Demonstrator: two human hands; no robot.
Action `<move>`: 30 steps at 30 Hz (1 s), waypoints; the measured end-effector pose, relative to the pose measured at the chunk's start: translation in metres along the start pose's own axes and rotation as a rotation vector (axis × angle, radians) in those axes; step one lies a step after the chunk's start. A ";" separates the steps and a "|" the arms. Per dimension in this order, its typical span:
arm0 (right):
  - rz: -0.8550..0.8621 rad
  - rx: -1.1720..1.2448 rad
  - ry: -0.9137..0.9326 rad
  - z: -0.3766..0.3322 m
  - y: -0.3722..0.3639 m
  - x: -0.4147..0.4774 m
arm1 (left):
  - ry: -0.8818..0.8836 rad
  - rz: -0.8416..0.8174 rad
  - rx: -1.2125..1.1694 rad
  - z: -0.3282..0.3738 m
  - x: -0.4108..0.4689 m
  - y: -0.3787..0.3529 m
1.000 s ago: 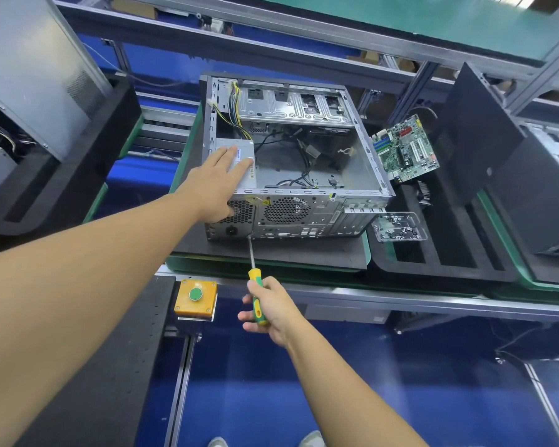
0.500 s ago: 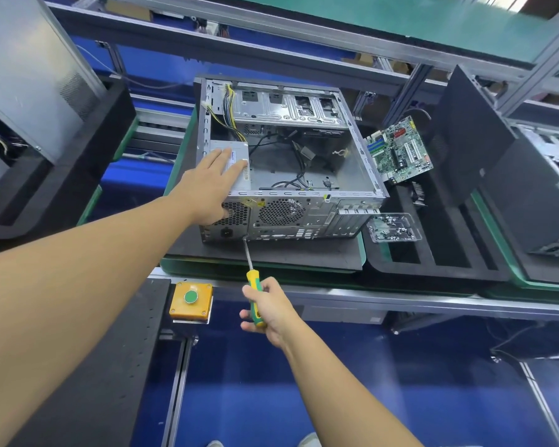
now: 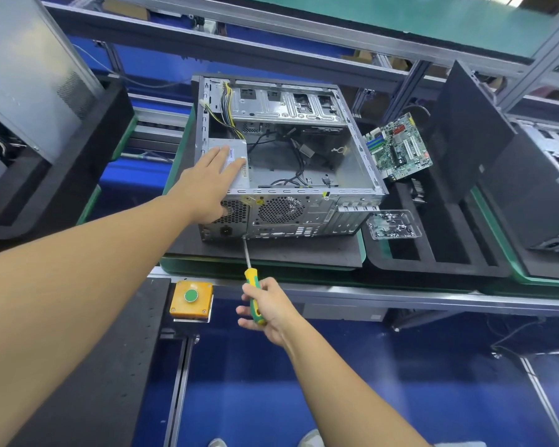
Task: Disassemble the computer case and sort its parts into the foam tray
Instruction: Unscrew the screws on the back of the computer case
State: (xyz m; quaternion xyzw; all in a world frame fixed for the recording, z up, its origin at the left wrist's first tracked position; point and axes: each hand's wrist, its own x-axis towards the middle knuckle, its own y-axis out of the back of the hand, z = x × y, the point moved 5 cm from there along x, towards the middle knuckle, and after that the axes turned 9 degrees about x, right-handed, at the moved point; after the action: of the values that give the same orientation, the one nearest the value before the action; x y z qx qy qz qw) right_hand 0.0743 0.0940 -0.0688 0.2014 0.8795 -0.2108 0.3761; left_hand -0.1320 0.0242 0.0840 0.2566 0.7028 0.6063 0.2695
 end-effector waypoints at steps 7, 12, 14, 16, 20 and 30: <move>0.000 0.104 -0.097 -0.003 -0.005 0.002 | -0.001 0.007 0.007 -0.001 0.000 0.000; -0.018 0.055 -0.017 -0.001 -0.004 0.002 | -0.005 0.011 0.002 -0.001 0.001 0.000; -0.014 0.032 0.027 -0.002 -0.003 0.000 | -0.005 0.015 0.002 -0.001 0.001 -0.001; 0.001 0.056 0.010 -0.001 -0.001 -0.001 | -0.001 0.018 0.005 -0.001 0.001 -0.001; 0.014 0.059 -0.026 -0.003 -0.001 0.001 | 0.003 0.024 0.010 -0.002 0.002 -0.002; -0.068 0.098 0.010 0.000 -0.011 -0.003 | -0.005 0.034 0.006 -0.002 0.003 -0.004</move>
State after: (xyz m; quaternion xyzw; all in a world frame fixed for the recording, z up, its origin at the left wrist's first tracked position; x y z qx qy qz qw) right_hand 0.0707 0.0847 -0.0636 0.1907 0.8763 -0.2655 0.3539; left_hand -0.1355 0.0239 0.0800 0.2709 0.6996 0.6078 0.2602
